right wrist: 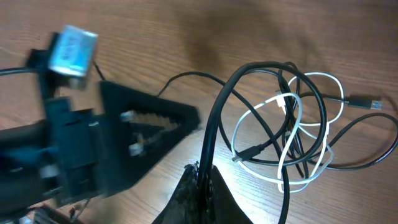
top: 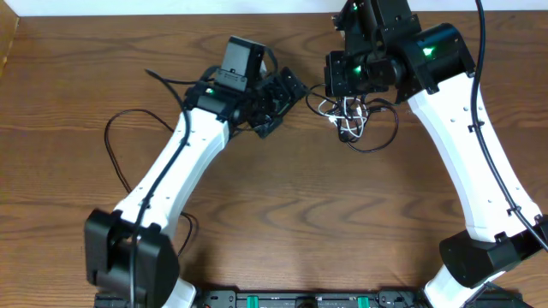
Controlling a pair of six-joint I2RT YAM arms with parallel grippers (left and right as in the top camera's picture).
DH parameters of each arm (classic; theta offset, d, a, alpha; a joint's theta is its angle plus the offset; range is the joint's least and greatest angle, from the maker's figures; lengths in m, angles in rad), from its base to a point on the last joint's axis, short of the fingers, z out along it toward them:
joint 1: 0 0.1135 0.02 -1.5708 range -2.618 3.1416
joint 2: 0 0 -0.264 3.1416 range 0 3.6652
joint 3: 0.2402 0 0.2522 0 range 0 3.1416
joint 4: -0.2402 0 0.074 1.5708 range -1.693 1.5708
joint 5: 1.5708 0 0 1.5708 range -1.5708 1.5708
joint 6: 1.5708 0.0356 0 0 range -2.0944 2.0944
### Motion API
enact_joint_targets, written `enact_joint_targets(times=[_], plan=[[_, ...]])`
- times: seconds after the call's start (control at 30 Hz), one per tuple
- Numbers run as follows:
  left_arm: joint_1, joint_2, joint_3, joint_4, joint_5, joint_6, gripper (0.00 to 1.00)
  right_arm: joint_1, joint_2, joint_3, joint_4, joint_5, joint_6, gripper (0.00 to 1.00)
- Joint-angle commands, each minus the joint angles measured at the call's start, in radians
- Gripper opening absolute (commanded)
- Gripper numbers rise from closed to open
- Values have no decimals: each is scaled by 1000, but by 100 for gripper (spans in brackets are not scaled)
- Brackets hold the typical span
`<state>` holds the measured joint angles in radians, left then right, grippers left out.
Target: Untangle cables
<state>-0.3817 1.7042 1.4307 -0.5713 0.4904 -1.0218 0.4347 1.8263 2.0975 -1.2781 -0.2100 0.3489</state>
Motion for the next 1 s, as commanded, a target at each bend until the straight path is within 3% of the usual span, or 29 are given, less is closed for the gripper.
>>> enact_joint_targets(times=[0.0, 0.13, 0.27, 0.57, 0.7, 0.8, 0.97], plan=[[-11, 51, -7, 19, -16, -88, 90, 6, 9, -2, 12, -12, 11, 1], [-39, 105, -7, 30, -16, -109, 72, 6, 9, -2, 21, -37, 10, 1], [-76, 143, -7, 42, -17, -109, 63, 6, 9, -2, 30, -36, 10, 1], [-76, 164, -7, 34, -66, -67, 9, -9, 9, -2, 4, 14, 10, 1], [-60, 164, -6, 18, -66, -5, 8, -24, 9, -2, -43, 116, 10, 1], [-37, 161, -6, -23, -74, 27, 7, -30, 9, -2, -105, 347, 29, 1], [19, 106, -6, -83, -84, 86, 7, -77, 9, -2, -220, 704, 183, 2]])
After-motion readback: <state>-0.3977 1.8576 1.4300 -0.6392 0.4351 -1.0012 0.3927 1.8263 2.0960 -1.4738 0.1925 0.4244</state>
